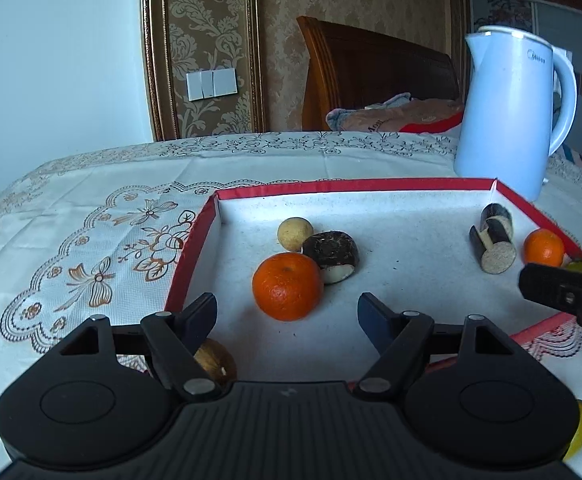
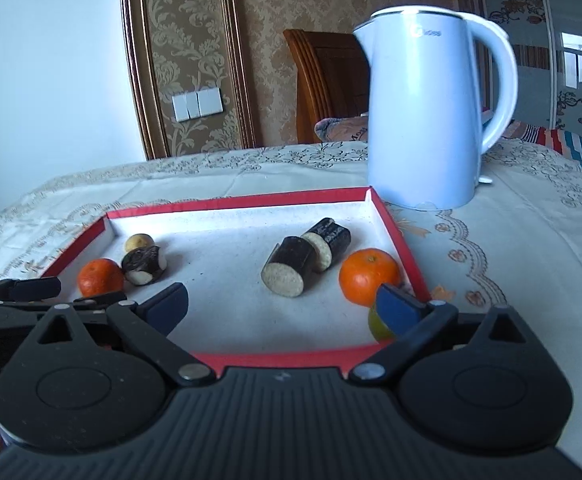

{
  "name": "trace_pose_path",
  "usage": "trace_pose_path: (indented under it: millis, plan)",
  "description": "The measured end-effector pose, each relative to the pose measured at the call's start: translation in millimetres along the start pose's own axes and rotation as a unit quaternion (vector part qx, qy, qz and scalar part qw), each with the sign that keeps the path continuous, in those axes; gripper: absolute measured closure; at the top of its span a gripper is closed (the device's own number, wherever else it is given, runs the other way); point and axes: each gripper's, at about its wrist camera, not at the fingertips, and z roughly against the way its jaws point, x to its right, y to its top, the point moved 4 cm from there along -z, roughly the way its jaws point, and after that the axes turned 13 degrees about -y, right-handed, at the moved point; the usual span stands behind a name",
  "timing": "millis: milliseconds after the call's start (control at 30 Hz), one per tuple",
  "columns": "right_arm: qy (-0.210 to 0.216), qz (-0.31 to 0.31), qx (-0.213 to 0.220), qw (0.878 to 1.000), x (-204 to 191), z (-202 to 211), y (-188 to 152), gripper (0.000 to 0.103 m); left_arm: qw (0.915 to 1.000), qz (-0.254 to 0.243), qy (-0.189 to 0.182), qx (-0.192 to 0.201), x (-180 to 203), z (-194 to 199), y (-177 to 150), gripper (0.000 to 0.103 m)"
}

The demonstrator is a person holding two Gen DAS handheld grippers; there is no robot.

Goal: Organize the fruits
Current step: 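Withdraw both open grippers out of the tray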

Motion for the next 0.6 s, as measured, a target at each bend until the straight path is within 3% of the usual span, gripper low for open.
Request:
trace_pose_path:
  millis: [233,600]
  plan:
    - [0.004,-0.038,0.021,0.999,23,24,-4,0.0,0.9998,-0.004,-0.01,0.02,6,20,-6,0.026]
    - [-0.017,0.006,0.033,0.999,24,41,-15,0.0,0.9988,0.008,-0.04,0.027,8,42,-13,0.023]
